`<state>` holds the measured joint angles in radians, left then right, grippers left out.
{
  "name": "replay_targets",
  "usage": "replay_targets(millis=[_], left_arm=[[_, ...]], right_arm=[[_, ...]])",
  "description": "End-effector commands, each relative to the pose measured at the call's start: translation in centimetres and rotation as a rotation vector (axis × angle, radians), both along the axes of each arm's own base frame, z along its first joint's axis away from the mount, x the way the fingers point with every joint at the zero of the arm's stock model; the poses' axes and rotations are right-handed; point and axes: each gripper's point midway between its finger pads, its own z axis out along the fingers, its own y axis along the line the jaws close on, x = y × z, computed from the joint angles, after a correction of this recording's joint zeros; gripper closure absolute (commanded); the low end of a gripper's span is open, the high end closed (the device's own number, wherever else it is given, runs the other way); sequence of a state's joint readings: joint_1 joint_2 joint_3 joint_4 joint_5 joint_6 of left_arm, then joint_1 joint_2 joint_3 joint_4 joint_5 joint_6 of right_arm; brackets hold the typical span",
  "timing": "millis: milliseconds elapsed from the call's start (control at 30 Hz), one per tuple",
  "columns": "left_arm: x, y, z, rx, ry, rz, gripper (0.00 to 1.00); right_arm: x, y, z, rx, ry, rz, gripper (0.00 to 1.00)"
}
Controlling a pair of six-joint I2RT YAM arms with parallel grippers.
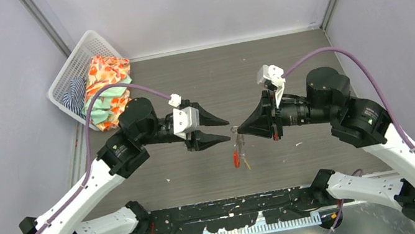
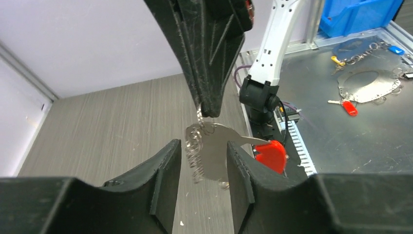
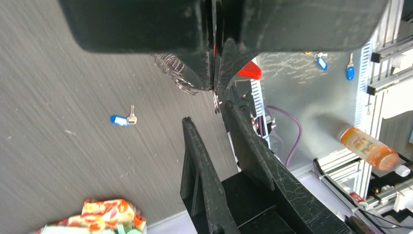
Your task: Put the keys on the keyring
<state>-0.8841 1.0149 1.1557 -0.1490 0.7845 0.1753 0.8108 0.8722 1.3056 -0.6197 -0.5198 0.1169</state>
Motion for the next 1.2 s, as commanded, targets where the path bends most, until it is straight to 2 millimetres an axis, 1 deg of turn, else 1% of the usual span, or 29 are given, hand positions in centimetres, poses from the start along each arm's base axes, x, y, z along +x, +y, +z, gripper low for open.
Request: replay_targets(millis=[0, 100, 200, 300, 467, 567, 667, 733, 833, 967, 1067, 1167], left_arm=[[1.1, 0.4, 0.4, 0.016, 0.028, 0.065, 0.59], [1.4, 0.1, 0.4, 0.033, 0.038, 0.069, 0.61], [1.1, -0.1, 0.5, 0.052, 0.038, 0.039, 0.65], [0.0, -0.2, -0.2, 0.094, 0.06, -0.038, 0.65], [-1.6, 0.0, -1.2, 0.154, 0.073, -0.143, 0.71], [-1.3, -0.1, -1.6, 0.172, 0.078, -0.139, 0.74], [-1.4, -0.3, -1.1, 0.162, 0.079, -0.151, 0.75], [-1.7, -0.2, -1.1, 0.168, 0.09, -0.17, 0.75], [-2.3, 0.2, -1.8, 0.197, 0.108, -0.195, 0.75], [-3.1, 0.8, -2.9, 0.242, 0.14, -0.22, 0.71], [-3.2, 1.1, -3.3, 0.257, 0.144, -0.222, 0.68], [-2.8, 0.8, -3.3, 0.263, 0.162, -0.2, 0.69]], right_arm=[[-0.4, -0.7, -0.1, -0.078, 0.029, -0.004, 0.99], [-0.4, -0.7, -0.1, -0.107, 0.053, 0.004, 0.99], [-0.5, -0.6, -0.6, -0.147, 0.087, 0.01, 0.99], [-0.3, -0.4, -1.1, -0.186, 0.112, 0.007, 0.99], [-0.2, -0.1, -1.5, -0.235, 0.135, 0.003, 0.99], [-0.2, 0.2, -1.8, -0.261, 0.141, 0.01, 0.99], [-0.4, 0.5, -2.3, -0.298, 0.142, 0.014, 0.99], [-0.4, 0.7, -2.6, -0.329, 0.14, 0.009, 0.99], [-0.3, 0.8, -3.1, -0.37, 0.13, 0.0, 0.99], [-0.3, 1.0, -3.3, -0.403, 0.116, -0.006, 0.99], [-0.4, 1.1, -3.5, -0.424, 0.105, -0.004, 0.99], [-0.6, 1.3, -3.6, -0.439, 0.099, 0.005, 0.99]])
